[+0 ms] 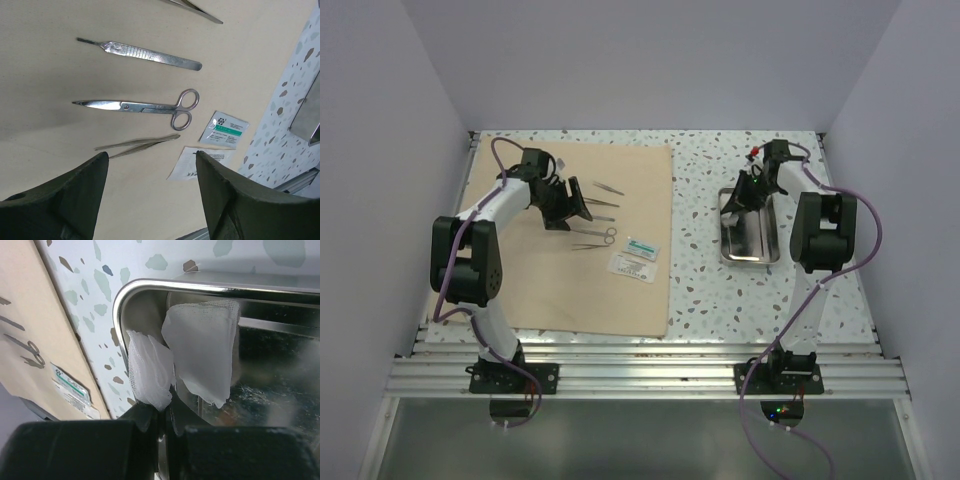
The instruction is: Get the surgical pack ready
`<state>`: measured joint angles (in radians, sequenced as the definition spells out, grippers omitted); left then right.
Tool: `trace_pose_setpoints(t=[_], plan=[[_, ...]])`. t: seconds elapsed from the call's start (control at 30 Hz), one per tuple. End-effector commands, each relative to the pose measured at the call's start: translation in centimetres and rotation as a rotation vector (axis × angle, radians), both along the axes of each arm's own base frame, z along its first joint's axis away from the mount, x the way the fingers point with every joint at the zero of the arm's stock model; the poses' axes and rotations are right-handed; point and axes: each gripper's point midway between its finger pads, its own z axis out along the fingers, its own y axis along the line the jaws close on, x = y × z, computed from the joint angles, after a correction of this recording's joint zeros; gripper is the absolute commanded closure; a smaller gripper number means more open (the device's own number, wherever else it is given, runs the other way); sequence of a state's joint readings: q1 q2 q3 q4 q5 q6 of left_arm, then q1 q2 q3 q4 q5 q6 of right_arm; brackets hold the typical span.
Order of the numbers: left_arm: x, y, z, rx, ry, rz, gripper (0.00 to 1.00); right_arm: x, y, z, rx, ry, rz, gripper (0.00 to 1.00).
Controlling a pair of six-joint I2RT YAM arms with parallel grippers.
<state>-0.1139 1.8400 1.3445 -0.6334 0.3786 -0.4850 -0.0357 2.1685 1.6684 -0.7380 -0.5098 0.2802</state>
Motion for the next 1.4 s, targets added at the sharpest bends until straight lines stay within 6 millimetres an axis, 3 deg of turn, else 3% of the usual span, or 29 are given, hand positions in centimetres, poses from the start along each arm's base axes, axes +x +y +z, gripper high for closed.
trace_pose_setpoints(t=[0.0,0.07,0.2,0.33,0.9,1.1,1.27,1.37], plan=[[1.2,-0.5,0.6,-0.014,-0.056,-0.037,0.26,0.2,0.6,0.5,0.051,-0.01,0.008,1.0],[1.1,-0.6,0.5,-0.019,-0.052,-0.04,0.26,0.2,0.3,0.1,0.038,-0.001,0.009,0.97],[0.8,-0.7,0.4,-0.03,-0.049,-0.044,0.26,-0.1,-0.4,-0.4,-0.012,0.017,0.01,0.79],[0.7,-0.7,0.3,-0.029,-0.049,-0.049,0.26,-0.4,-0.9,-0.4,-0.039,0.027,0.02,0.7],[-0.4,-1.2,0.0,-0.063,-0.045,-0.066,0.26,-0.7,-2.9,2.6,-0.166,0.045,-0.007,0.45],[-1.1,-1.5,-0.2,-0.084,-0.04,-0.084,0.26,-1.2,-3.4,2.1,-0.193,0.075,0.0,0.36],[-1.7,-1.7,0.1,-0.098,-0.051,-0.104,0.26,-1.1,-3.6,1.6,-0.204,0.078,-0.016,0.33],[-2.4,-2.1,0.4,-0.111,-0.057,-0.124,0.26,-0.9,-3.6,3.1,-0.209,0.049,-0.034,0.32]])
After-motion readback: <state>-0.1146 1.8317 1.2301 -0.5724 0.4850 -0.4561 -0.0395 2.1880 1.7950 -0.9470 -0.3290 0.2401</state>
